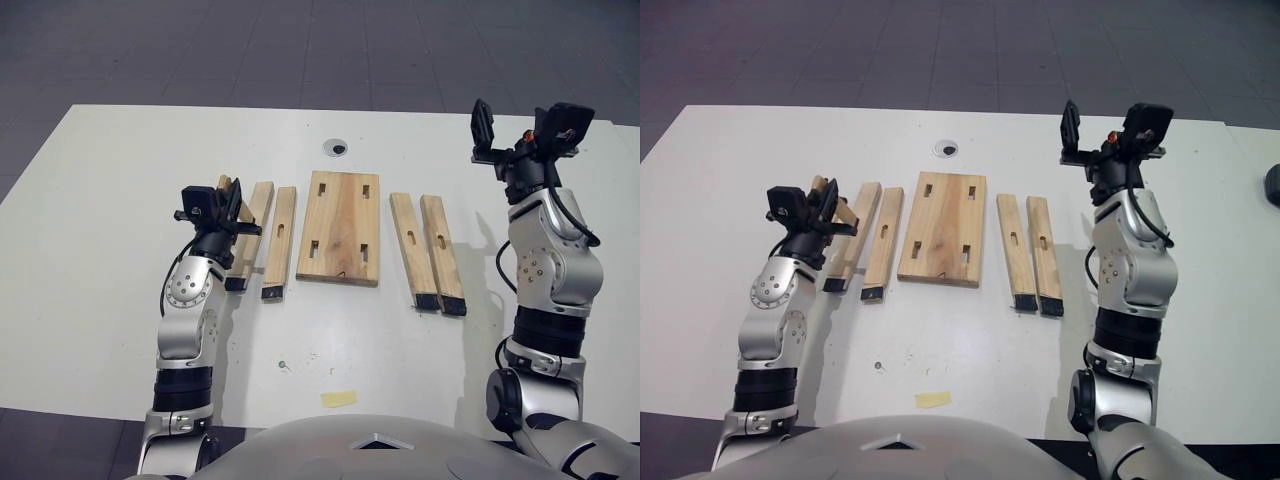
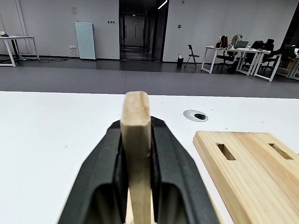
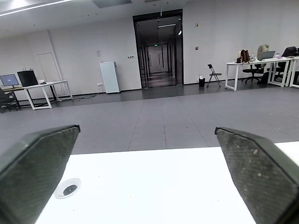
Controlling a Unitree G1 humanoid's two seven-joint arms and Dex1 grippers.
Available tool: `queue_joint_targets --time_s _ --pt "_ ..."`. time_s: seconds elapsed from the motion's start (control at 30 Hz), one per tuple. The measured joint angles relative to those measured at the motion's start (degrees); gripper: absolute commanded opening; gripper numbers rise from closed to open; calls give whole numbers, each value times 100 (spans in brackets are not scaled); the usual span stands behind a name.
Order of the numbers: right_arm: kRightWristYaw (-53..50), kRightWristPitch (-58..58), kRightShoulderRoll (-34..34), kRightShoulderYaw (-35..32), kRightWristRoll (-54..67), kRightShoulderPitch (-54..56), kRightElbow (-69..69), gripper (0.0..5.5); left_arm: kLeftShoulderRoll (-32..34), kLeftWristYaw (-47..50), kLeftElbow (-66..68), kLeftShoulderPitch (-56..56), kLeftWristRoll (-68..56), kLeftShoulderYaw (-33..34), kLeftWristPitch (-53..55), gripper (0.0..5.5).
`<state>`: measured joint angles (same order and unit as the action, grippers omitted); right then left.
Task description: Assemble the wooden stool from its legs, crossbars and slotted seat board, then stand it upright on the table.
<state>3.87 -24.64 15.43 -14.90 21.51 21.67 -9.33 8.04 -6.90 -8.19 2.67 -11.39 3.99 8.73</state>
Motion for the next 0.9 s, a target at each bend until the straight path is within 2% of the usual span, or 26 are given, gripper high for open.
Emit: queue_joint_targets --time_s 0.4,0.9 --pt "-11 -42 -17 200 -11 177 -29 540 170 70 208 231 343 -171 116 43" --pt "13 -86 -17 264 -83 293 61 540 15 135 250 184 279 14 4 43"
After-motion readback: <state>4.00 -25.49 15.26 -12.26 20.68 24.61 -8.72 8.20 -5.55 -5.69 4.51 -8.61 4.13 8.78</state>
